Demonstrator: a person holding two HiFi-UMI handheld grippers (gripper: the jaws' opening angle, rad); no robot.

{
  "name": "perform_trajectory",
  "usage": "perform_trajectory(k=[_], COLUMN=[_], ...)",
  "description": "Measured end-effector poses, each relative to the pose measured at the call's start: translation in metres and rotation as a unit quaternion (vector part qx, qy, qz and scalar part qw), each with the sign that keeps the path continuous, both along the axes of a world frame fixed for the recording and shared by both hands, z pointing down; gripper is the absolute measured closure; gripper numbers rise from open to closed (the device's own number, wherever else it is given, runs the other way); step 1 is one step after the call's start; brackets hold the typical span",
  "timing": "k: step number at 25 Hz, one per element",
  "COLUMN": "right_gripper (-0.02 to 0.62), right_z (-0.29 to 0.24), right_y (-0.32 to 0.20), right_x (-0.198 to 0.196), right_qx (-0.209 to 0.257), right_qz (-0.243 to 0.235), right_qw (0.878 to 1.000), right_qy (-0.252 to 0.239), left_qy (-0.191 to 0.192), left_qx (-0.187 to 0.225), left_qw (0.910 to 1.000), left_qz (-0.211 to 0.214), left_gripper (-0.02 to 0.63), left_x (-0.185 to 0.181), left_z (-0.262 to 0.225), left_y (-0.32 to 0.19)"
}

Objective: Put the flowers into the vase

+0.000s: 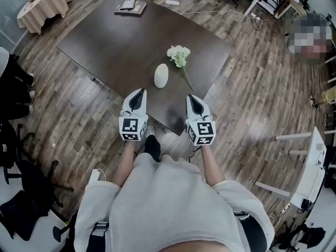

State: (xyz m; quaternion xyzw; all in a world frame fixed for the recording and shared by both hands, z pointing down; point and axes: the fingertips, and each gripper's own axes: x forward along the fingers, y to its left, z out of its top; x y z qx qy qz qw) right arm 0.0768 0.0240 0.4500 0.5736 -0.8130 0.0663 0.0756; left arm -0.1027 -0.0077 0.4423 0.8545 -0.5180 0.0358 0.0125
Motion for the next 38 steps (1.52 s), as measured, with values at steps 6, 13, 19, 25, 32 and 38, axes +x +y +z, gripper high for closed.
perform_trajectory(k=[6,13,19,25,32,38], right_gripper=[0.597,0.597,0.597,0.598,0.597,0.597], right_z=[-0.018,-0.035,-0.024,-0.007,0.017,0.040], right_y=[-0.063,-0.119,-0.133,-0.141,-0.166,-0.186], right_x=[-0.016,-0.011,0.004,0.031,0.050,0.057], right_qx=[0.011,0.023,0.012,-0.008,-0.037,-0.063], right_qz=[0.008,0.038,0.056,0.052,0.002,-0.018], right_qw=[1.000,0.999,0.998,0.999,0.999,0.998], right_qy=[0.009,0.022,0.023,0.011,0.001,0.009], left_qy=[0.003,0.009,0.008,-0.001,-0.014,-0.021], left_qx=[0.006,0.004,-0.012,-0.024,-0.047,-0.084], left_qw=[1.0000,0.9997,0.9992,0.9997,0.9980,0.9945], left_qz=[0.004,0.023,0.038,0.010,-0.039,-0.058], left_gripper=[0.595,0.595,0.595,0.595,0.595,0.595], left_x=[-0.025,-0.032,-0.018,-0.003,0.007,0.006], left_z=[-0.011,-0.009,0.005,0.013,0.029,0.058], left_y=[-0.063,-0.120,-0.143,-0.149,-0.148,-0.151])
